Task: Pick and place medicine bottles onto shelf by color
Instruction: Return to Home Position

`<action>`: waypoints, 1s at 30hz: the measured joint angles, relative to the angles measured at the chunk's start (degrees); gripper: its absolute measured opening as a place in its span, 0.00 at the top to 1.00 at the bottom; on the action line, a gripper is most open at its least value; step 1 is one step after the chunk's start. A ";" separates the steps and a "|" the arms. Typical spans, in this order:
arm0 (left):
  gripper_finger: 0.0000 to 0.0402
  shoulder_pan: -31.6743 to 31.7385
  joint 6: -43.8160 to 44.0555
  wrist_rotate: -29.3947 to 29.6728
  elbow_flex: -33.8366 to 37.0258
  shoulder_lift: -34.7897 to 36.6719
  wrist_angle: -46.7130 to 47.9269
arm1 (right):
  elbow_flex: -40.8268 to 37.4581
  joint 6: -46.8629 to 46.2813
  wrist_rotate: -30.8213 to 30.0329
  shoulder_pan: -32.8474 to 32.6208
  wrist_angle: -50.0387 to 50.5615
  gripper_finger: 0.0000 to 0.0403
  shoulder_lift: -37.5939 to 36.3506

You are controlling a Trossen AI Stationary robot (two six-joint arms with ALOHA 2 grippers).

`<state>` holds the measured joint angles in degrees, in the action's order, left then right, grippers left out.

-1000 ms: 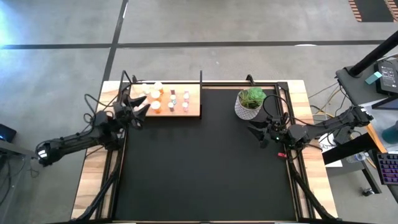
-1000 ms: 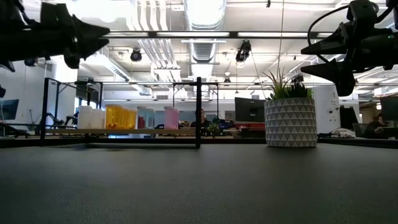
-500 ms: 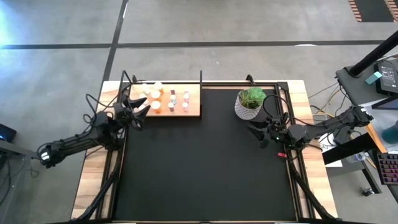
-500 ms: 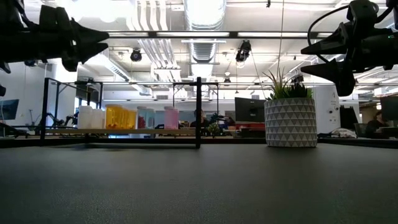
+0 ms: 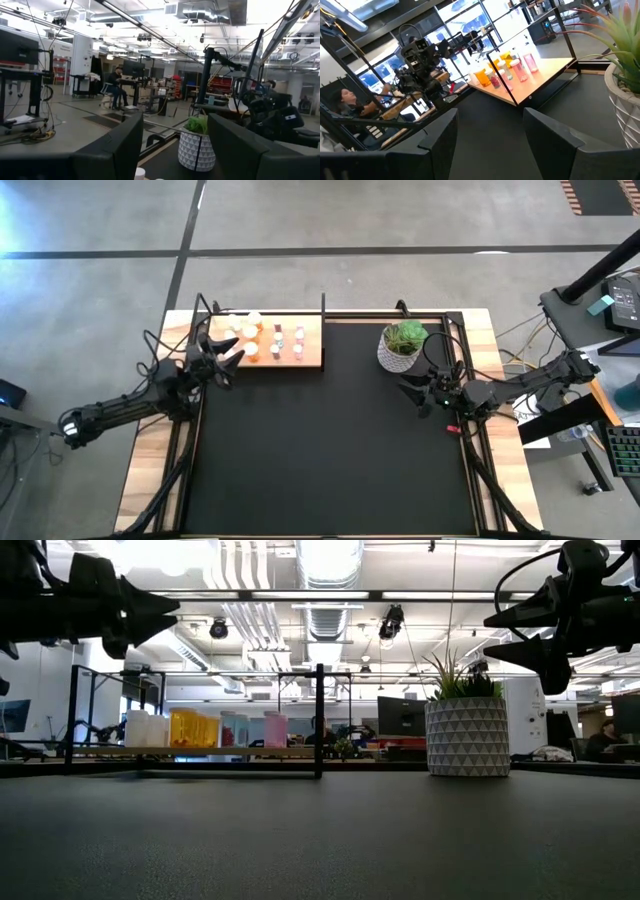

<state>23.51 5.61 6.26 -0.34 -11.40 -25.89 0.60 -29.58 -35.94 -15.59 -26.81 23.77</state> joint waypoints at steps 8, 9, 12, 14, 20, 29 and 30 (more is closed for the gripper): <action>0.49 0.00 0.00 0.00 0.04 -1.42 -0.04 | 0.00 0.00 0.00 0.00 0.00 0.47 0.00; 0.49 0.00 0.00 0.00 0.04 -1.57 -0.06 | -0.01 0.00 0.00 0.01 0.00 0.47 0.00; 0.49 0.00 0.00 0.00 0.07 -2.00 -0.04 | 0.00 -0.01 0.00 0.00 0.00 0.47 0.00; 0.49 0.00 0.00 0.00 0.07 -2.25 -0.07 | -0.02 0.00 0.00 0.00 0.00 0.47 0.00; 0.49 -0.02 0.00 0.00 0.07 -2.87 -0.05 | -0.02 0.00 0.00 0.00 0.00 0.47 0.00; 0.49 0.00 0.00 -0.02 0.09 -3.21 -0.08 | -0.02 0.00 0.00 0.01 0.00 0.47 0.00; 0.49 -0.02 0.00 0.00 0.09 -3.17 -0.08 | -0.01 0.00 0.00 0.00 0.00 0.47 0.00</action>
<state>23.49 5.61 6.26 -0.25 -14.57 -25.97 0.59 -29.58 -35.94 -15.59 -26.81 23.77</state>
